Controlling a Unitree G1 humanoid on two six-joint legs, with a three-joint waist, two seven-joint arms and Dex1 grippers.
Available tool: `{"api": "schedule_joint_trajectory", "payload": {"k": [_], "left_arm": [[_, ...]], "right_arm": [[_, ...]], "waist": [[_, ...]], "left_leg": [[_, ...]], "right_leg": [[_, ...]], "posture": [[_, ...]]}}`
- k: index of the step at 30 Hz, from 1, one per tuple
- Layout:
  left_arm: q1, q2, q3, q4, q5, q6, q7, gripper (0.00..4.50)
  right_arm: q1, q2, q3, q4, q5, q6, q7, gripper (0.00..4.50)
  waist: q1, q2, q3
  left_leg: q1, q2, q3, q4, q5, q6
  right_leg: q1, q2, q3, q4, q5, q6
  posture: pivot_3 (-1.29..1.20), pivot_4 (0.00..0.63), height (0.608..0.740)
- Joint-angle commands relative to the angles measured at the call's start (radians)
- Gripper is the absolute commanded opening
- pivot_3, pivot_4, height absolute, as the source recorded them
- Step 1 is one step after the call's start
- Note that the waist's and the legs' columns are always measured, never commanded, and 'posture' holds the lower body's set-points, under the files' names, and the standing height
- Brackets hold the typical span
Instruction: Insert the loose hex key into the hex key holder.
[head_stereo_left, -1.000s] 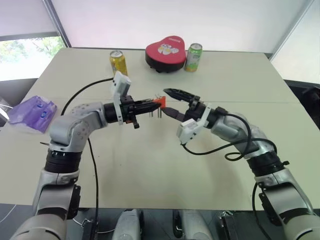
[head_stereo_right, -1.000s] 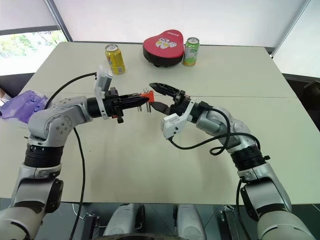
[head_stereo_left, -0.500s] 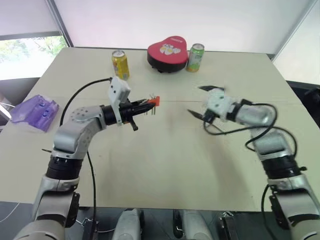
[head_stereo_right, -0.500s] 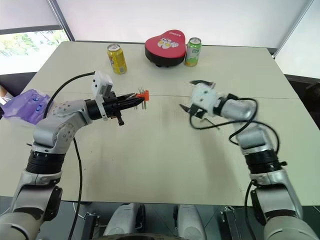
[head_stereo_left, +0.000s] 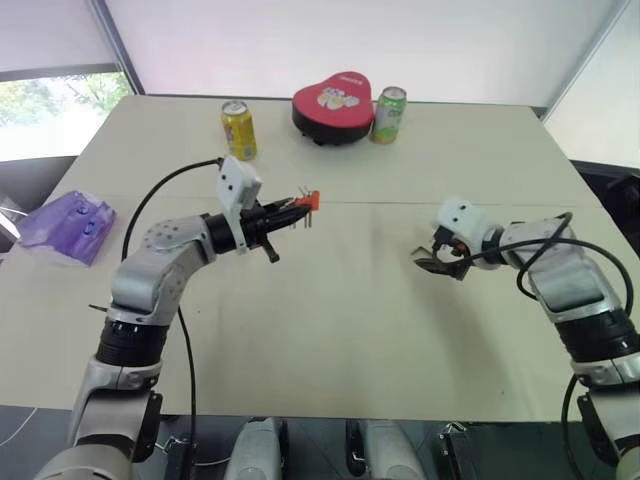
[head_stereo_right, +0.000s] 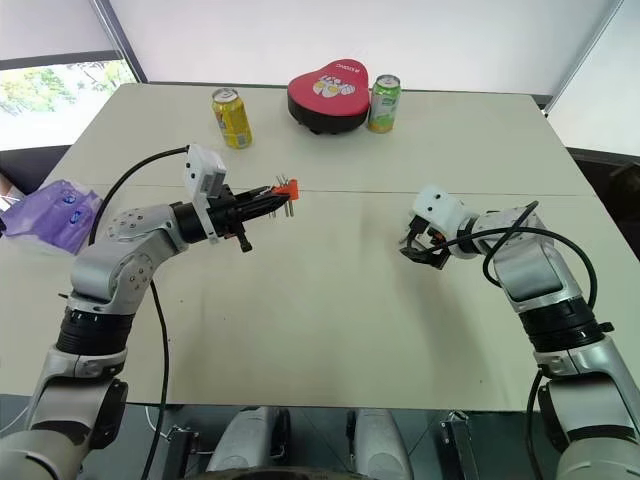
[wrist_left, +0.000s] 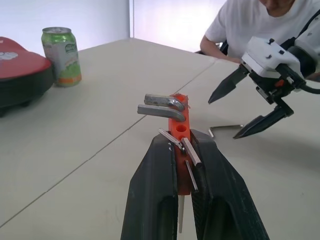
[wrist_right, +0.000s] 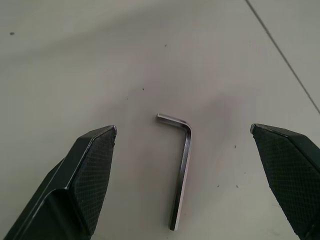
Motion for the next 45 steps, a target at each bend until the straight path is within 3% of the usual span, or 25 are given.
{"api": "schedule_joint_trajectory", "payload": {"k": [1,9,10,12,19,22,25,28,32,38,45], "left_arm": [[-0.004,0.003,0.015,-0.050,0.002,-0.017,0.005,0.00],[-0.002,-0.001,0.023,-0.057,0.008,-0.022,0.025,0.00],[0.001,0.000,0.024,-0.059,0.009,-0.021,0.027,0.00],[0.005,0.002,0.025,-0.065,0.009,-0.020,0.030,0.00],[0.004,0.000,0.028,-0.066,0.015,-0.028,0.044,0.00],[0.001,0.000,0.026,-0.061,0.018,-0.033,0.046,0.00],[-0.002,-0.002,0.028,-0.058,0.015,-0.032,0.047,0.00],[-0.012,-0.010,0.023,-0.046,0.016,-0.035,0.044,0.00],[-0.038,-0.030,0.011,-0.023,0.020,-0.040,0.040,0.00],[-0.078,-0.051,0.000,0.017,0.028,-0.047,0.025,0.00],[-0.120,-0.068,-0.003,0.057,0.038,-0.053,0.012,0.00]], "right_arm": [[-0.030,0.017,-0.006,0.052,-0.014,-0.019,-0.031,4.47],[-0.078,0.095,-0.044,0.264,0.024,-0.011,-0.054,4.47],[-0.090,0.109,-0.053,0.293,0.032,0.000,-0.060,4.24],[-0.105,0.126,-0.062,0.326,0.039,0.013,-0.066,3.59],[-0.115,0.169,-0.084,0.378,0.098,0.119,-0.043,0.08],[-0.097,0.179,-0.110,0.335,0.128,0.137,-0.049,0.08],[-0.065,0.230,-0.204,0.211,0.181,0.006,-0.111,0.08],[-0.069,0.342,-0.273,0.109,0.160,-0.352,-0.291,0.08],[-0.086,0.531,-0.309,-0.043,0.215,-0.598,-0.448,0.08],[-0.081,0.757,-0.274,-0.158,0.288,-0.676,-0.569,0.08],[-0.072,0.856,-0.196,-0.157,0.237,-0.721,-0.649,0.08]], "waist": [[0.001,0.000,0.000],[-0.004,-0.001,0.000],[-0.004,-0.001,0.000],[-0.005,-0.001,0.000],[-0.002,-0.001,-0.001],[-0.001,-0.001,-0.001],[-0.001,-0.001,-0.001],[-0.009,0.001,0.000],[-0.005,0.004,0.002],[0.001,0.004,0.002],[-0.001,0.004,0.002]], "left_leg": [[0.000,0.000,0.000,0.000,0.000,0.000],[0.000,0.000,0.000,0.001,0.000,0.000],[0.000,0.000,0.000,0.001,0.000,0.000],[0.000,0.000,0.000,0.002,0.000,0.000],[0.000,0.000,0.000,0.003,0.000,0.000],[0.000,0.000,0.000,0.003,0.000,0.000],[0.000,0.000,0.000,0.003,0.000,0.000],[0.000,0.001,0.000,0.003,0.000,0.000],[-0.002,0.001,0.000,0.002,0.000,0.000],[-0.004,0.001,-0.002,0.004,0.000,0.000],[-0.006,0.000,-0.003,0.005,0.000,0.000]], "right_leg": [[0.000,0.000,0.000,0.000,0.000,0.000],[0.000,0.000,0.000,0.000,0.000,0.000],[0.000,0.000,0.000,0.000,0.000,0.000],[0.000,0.001,0.000,0.000,0.000,0.000],[0.001,0.000,0.000,0.000,0.000,0.000],[0.002,0.000,0.000,0.000,0.000,0.000],[0.002,0.000,0.000,0.000,0.000,0.000],[0.000,0.001,0.001,0.001,0.000,0.000],[-0.002,0.001,0.001,0.002,0.000,0.001],[-0.002,0.001,0.000,0.002,0.000,0.001],[-0.002,0.001,0.000,0.002,0.000,0.000]], "posture": [[0.00,0.150,0.740],[0.00,0.150,0.740],[0.00,0.150,0.740],[0.00,0.150,0.740],[0.00,0.150,0.740],[0.00,0.150,0.740],[0.00,0.150,0.740],[0.00,0.150,0.740],[0.00,0.150,0.740],[0.00,0.150,0.740],[0.00,0.150,0.740]]}}
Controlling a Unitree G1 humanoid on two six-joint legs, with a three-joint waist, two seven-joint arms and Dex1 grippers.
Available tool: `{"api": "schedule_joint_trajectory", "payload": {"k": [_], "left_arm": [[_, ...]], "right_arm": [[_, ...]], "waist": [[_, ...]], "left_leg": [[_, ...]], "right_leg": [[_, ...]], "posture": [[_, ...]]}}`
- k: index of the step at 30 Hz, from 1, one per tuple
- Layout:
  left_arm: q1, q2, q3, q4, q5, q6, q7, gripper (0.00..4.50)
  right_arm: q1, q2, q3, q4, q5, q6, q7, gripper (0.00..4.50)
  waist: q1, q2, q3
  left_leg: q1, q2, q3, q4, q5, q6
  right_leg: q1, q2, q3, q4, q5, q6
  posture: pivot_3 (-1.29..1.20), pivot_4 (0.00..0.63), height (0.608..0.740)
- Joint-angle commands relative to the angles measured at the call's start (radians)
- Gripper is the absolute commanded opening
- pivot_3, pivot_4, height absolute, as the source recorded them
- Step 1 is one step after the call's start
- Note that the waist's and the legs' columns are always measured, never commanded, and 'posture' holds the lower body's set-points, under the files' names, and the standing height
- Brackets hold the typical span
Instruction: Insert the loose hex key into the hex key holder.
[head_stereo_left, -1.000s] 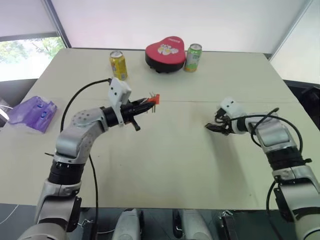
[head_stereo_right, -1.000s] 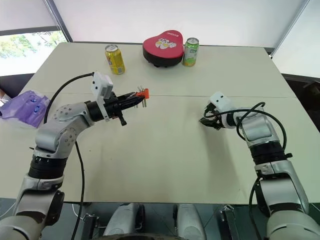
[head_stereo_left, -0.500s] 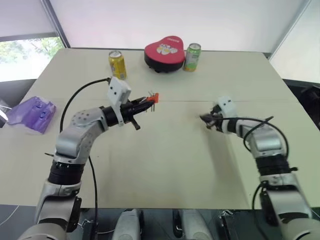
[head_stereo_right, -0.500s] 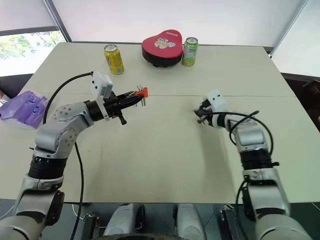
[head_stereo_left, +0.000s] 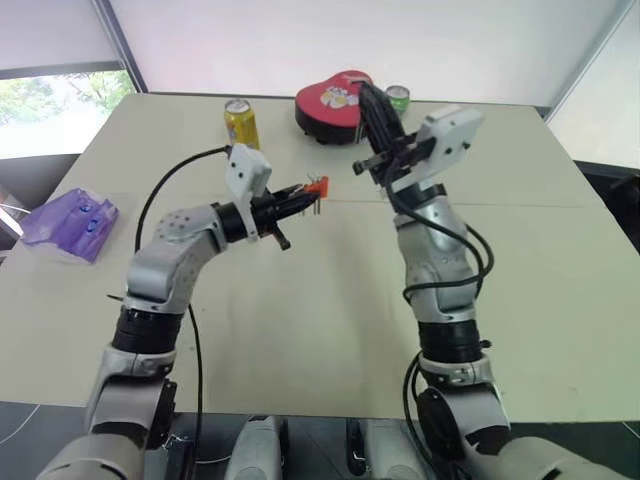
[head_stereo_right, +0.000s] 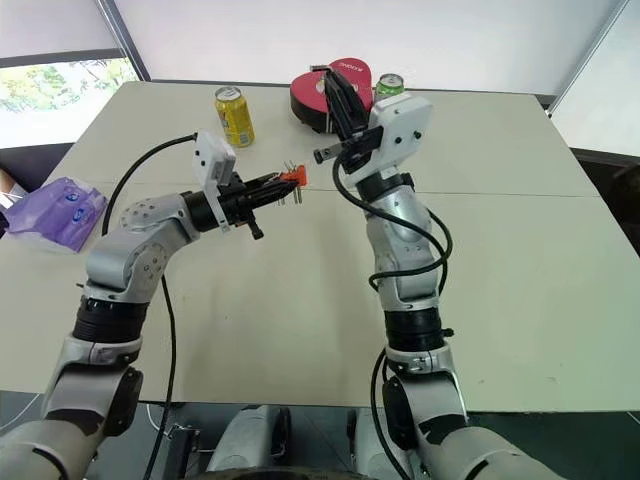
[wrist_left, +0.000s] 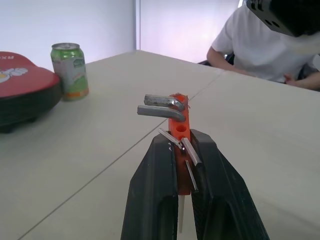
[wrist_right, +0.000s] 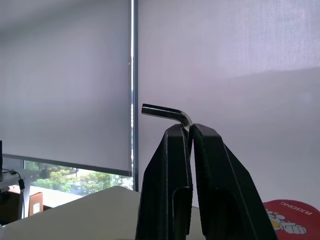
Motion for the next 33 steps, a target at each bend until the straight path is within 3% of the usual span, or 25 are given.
{"api": "schedule_joint_trajectory", "payload": {"k": [1,15,33], "left_arm": [[-0.043,-0.010,0.006,0.002,0.004,-0.029,-0.009,0.00],[-0.042,-0.020,0.014,-0.006,0.001,-0.023,-0.009,0.00],[-0.028,-0.030,0.010,-0.038,-0.014,0.015,-0.003,0.00]], "right_arm": [[0.005,0.033,0.036,-0.040,-0.021,-0.053,-0.036,0.08],[0.070,0.047,0.104,0.083,-0.076,-0.189,-0.053,0.08],[0.045,0.065,0.115,0.110,-0.076,-0.200,-0.062,0.08]], "waist": [[-0.001,0.000,0.000],[-0.003,0.000,0.000],[-0.003,0.000,0.000]], "left_leg": [[0.000,0.000,0.000,0.000,0.000,0.000],[0.000,0.000,0.000,0.000,0.000,0.000],[0.000,0.000,-0.001,0.000,0.000,0.000]], "right_leg": [[0.000,0.000,0.000,0.000,0.000,0.000],[0.000,0.000,0.000,0.000,0.000,0.000],[0.000,0.000,0.000,0.000,0.000,0.000]], "posture": [[0.00,0.150,0.740],[0.00,0.150,0.740],[0.00,0.150,0.740]]}}
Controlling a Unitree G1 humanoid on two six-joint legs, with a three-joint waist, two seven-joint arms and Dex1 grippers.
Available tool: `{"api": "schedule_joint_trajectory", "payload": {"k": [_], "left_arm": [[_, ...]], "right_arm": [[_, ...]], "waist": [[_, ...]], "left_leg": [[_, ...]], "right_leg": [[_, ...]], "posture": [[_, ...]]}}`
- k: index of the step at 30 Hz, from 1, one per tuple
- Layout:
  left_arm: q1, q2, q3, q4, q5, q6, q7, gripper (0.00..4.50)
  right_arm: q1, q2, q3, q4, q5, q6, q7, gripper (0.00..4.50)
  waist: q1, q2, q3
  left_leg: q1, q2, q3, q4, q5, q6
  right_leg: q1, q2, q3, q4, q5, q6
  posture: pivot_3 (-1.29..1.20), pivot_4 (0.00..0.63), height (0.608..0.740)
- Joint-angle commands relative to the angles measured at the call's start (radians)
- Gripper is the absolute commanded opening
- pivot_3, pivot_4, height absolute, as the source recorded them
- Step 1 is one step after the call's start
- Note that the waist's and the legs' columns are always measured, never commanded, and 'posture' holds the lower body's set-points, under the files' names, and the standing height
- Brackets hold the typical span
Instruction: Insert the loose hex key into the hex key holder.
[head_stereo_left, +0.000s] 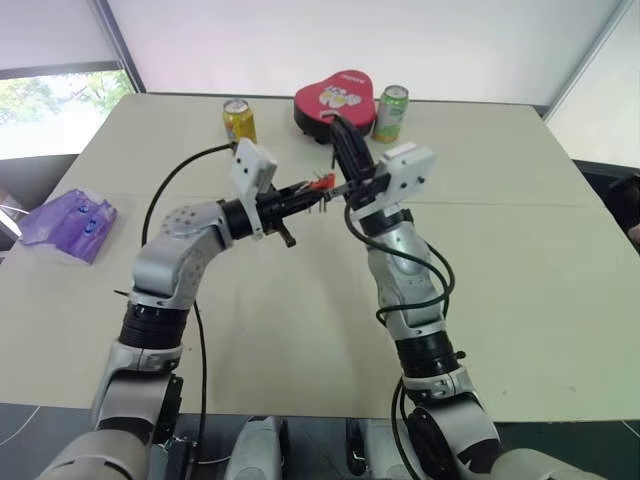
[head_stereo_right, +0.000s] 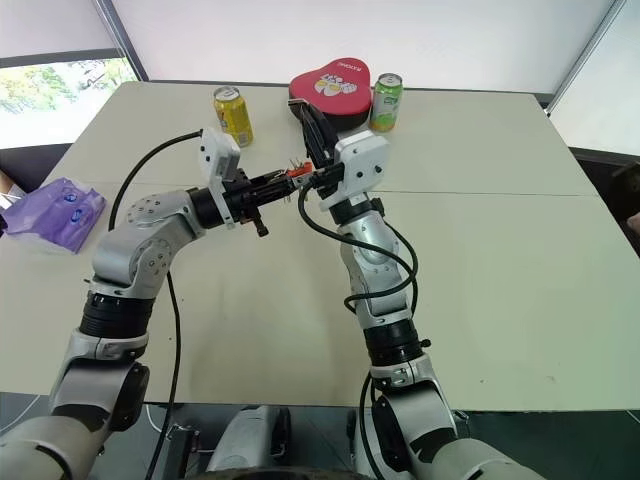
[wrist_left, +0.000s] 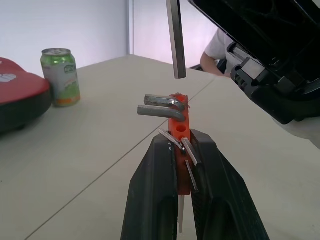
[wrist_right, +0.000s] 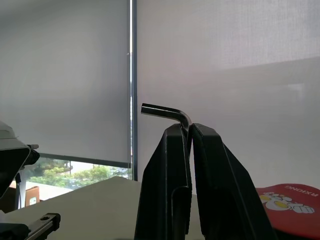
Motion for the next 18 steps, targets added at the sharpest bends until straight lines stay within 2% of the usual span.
{"api": "schedule_joint_trajectory", "payload": {"k": [1,18], "left_arm": [[-0.014,-0.004,0.009,-0.052,-0.012,-0.004,0.005,0.00],[-0.011,-0.012,0.016,-0.059,-0.017,0.001,0.020,0.00]], "right_arm": [[-0.023,0.007,0.007,-0.018,-0.001,-0.021,-0.001,0.08],[0.004,0.000,0.017,-0.012,-0.011,-0.024,-0.001,0.08]], "waist": [[0.000,0.000,0.000],[0.000,0.000,0.000]], "left_leg": [[0.000,0.000,0.000,0.000,0.000,0.000],[0.000,0.000,0.000,0.000,0.000,0.000]], "right_leg": [[0.000,0.000,0.000,0.000,0.000,0.000],[0.000,0.000,0.000,0.000,0.000,0.000]], "posture": [[0.00,0.150,0.740],[0.00,0.150,0.740]]}}
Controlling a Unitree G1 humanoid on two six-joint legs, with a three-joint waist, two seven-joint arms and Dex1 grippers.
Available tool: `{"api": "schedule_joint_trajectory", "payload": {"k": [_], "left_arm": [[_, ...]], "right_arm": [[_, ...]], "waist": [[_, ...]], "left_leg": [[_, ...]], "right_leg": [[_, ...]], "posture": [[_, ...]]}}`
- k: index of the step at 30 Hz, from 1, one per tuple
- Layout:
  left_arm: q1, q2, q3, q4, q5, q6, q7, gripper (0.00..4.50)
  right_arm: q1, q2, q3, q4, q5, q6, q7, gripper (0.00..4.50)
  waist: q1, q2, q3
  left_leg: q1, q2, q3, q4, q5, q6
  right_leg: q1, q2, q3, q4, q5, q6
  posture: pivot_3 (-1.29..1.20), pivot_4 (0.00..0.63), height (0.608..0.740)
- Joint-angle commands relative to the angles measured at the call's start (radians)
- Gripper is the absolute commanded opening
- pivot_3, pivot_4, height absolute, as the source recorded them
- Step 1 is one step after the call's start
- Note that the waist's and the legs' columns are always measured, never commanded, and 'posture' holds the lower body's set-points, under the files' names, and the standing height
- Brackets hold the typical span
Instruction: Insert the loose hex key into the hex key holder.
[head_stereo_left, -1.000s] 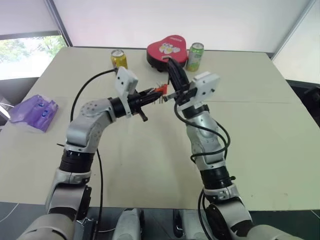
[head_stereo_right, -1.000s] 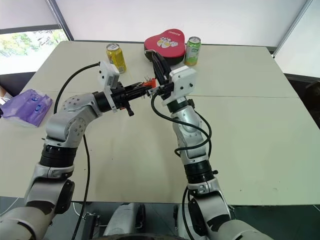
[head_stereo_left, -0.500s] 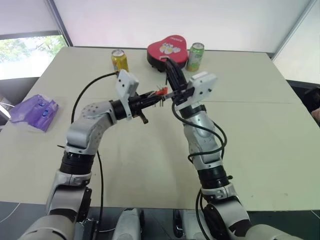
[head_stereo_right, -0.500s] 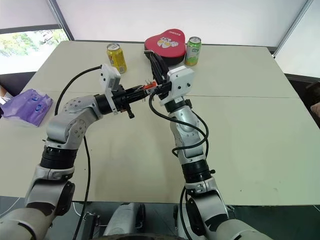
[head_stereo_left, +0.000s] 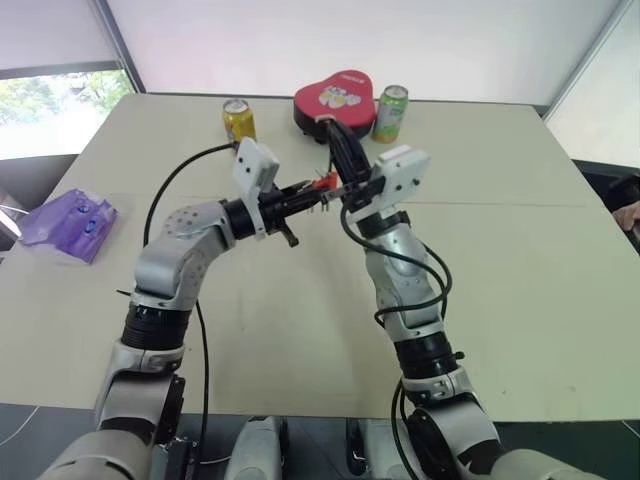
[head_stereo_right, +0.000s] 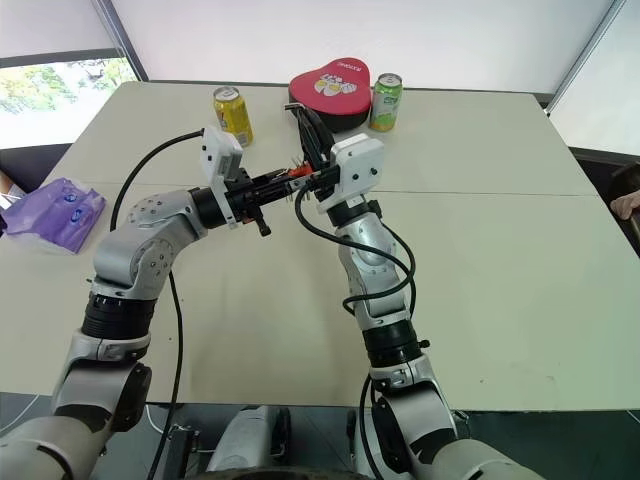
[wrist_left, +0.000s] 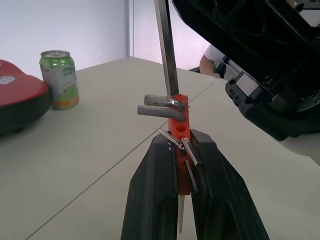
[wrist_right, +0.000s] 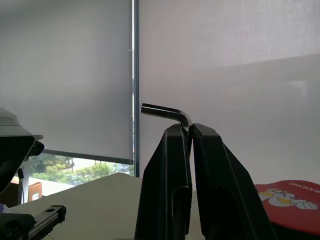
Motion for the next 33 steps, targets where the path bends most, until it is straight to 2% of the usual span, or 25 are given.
{"api": "schedule_joint_trajectory", "payload": {"k": [1,33], "left_arm": [[-0.014,-0.004,0.018,-0.038,-0.017,-0.006,0.005,0.00],[-0.040,-0.024,0.048,-0.012,-0.026,-0.017,0.034,0.00]], "right_arm": [[0.000,0.000,0.004,-0.021,-0.007,-0.023,-0.001,0.08],[0.043,-0.017,0.016,-0.015,-0.024,-0.034,0.006,0.08]], "waist": [[0.000,0.000,0.000],[0.000,0.000,0.000]], "left_leg": [[0.000,0.000,0.000,0.000,0.000,0.000],[0.000,0.000,0.000,0.000,0.000,0.000]], "right_leg": [[0.000,0.000,0.000,0.000,0.000,0.000],[0.000,0.000,0.000,0.000,0.000,0.000]], "posture": [[0.00,0.150,0.740],[0.00,0.150,0.740]]}}
